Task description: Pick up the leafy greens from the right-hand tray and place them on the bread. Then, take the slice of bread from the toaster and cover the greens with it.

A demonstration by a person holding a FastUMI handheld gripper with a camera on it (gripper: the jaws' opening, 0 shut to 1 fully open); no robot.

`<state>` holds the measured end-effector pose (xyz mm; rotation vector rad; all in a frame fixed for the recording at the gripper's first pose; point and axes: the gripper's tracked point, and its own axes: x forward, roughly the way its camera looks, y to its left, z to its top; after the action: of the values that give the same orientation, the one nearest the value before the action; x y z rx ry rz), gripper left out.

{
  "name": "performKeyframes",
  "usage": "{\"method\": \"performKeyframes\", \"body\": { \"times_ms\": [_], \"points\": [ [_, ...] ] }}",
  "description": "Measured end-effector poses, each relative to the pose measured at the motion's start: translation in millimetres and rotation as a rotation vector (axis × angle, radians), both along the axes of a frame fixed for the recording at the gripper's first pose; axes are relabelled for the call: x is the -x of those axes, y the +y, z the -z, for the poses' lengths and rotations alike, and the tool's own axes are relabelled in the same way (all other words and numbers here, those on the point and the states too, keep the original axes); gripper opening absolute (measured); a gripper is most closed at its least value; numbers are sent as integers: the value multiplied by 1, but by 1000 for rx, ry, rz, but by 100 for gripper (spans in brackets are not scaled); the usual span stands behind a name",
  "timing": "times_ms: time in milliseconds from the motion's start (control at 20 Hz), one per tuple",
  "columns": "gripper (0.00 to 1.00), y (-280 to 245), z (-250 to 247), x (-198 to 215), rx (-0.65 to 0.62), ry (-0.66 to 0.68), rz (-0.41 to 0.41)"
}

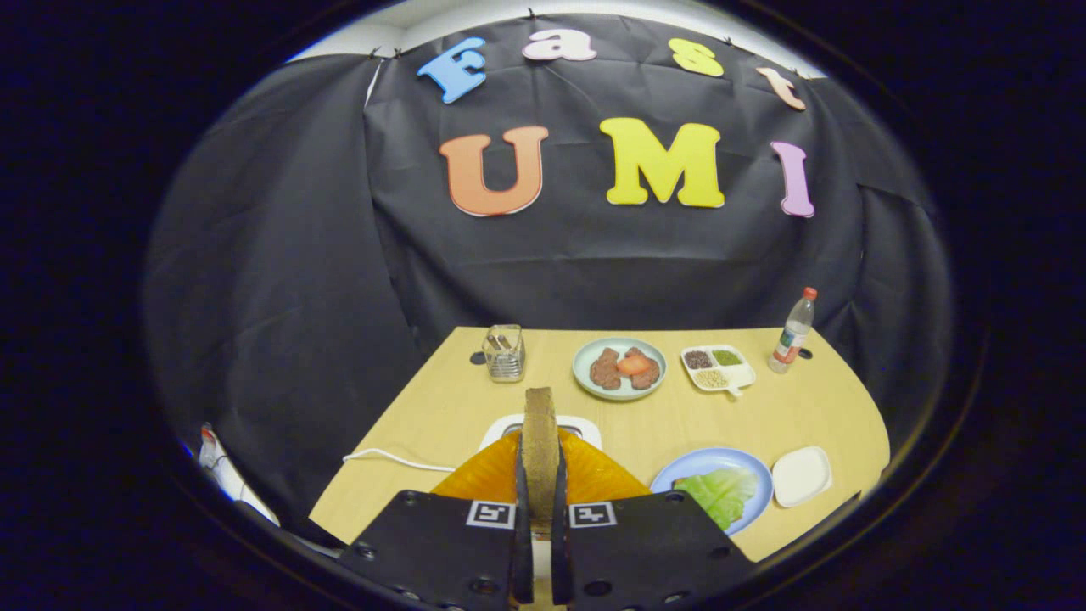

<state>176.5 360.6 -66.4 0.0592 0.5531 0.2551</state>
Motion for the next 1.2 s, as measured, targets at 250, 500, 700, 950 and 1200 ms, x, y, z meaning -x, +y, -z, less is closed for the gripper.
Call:
{"method": "performKeyframes", "body": {
  "times_ms": [250, 500, 700, 950, 1200],
  "points": [
    [8, -23, -39, 17, 5, -62, 7],
    [8, -53, -47, 27, -8, -52, 38],
    [8, -74, -33, 24, -29, -27, 69],
    [8, -101, -1, 15, 8, 7, 104],
    [8, -123, 29, 2, 34, 17, 134]
  ]
}}
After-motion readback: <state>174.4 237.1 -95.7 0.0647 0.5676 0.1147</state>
